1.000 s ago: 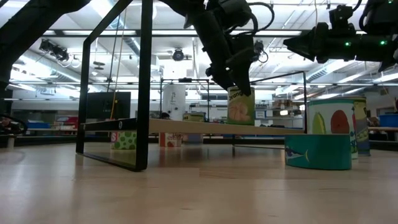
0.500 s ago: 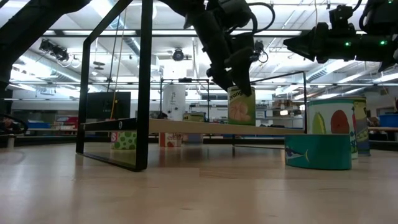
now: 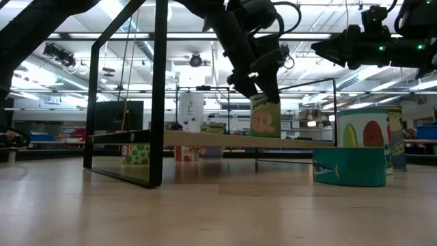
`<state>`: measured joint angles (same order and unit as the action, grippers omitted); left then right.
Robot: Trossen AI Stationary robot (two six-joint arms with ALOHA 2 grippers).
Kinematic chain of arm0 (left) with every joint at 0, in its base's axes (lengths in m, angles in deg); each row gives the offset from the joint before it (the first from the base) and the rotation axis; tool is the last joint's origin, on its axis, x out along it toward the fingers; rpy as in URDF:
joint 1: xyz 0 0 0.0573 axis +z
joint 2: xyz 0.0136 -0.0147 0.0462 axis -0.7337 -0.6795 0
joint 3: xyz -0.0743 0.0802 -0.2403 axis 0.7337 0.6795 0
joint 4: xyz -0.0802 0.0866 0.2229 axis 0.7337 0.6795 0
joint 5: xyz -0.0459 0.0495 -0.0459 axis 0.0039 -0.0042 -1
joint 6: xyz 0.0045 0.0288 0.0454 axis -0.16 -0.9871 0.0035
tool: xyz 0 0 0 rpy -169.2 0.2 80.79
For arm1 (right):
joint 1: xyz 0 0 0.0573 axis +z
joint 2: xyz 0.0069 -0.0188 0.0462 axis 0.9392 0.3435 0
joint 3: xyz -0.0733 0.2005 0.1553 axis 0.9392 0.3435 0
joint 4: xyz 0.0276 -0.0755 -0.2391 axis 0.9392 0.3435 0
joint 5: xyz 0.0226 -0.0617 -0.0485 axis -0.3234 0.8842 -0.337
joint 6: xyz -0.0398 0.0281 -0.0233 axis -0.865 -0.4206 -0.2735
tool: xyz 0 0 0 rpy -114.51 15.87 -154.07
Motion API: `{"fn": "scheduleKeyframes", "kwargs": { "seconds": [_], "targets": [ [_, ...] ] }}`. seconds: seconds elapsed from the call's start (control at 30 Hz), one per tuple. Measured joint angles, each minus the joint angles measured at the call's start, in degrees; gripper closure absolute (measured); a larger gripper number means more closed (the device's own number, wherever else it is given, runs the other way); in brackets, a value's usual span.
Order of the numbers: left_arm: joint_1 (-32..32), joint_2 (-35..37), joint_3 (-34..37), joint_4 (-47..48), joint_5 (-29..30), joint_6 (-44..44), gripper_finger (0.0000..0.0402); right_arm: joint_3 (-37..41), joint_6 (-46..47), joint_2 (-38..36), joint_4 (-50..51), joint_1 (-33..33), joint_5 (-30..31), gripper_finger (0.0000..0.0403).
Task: Pick and place cans onto a shelf
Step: Put the left green fruit can on the shelf
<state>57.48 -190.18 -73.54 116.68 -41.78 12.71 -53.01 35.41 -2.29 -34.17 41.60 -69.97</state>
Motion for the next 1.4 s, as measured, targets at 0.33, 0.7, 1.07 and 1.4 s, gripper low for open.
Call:
{"fn": "scheduleKeyframes", "kwargs": {
  "seconds": [0.33,0.7,1.07,1.4],
  "targets": [
    [0.0,2.6,0.0,0.1,0.0,-3.4,0.0008,0.0,0.0,0.0,0.0,0.0,0.0,0.0142],
    [-0.6,5.7,0.0,9.1,-0.8,-9.0,0.0008,0.0,0.0,0.0,0.0,0.0,0.0,0.0142],
    [-2.4,6.1,0.0,16.6,0.7,-12.6,0.0008,0.0,-5.6,-0.1,-4.9,0.0,0.0,0.0142],
    [-1.8,6.7,7.0,13.7,2.3,-12.8,0.0021,0.0,-3.4,0.0,-5.5,0.1,0.0,0.0142]
  ]
}}
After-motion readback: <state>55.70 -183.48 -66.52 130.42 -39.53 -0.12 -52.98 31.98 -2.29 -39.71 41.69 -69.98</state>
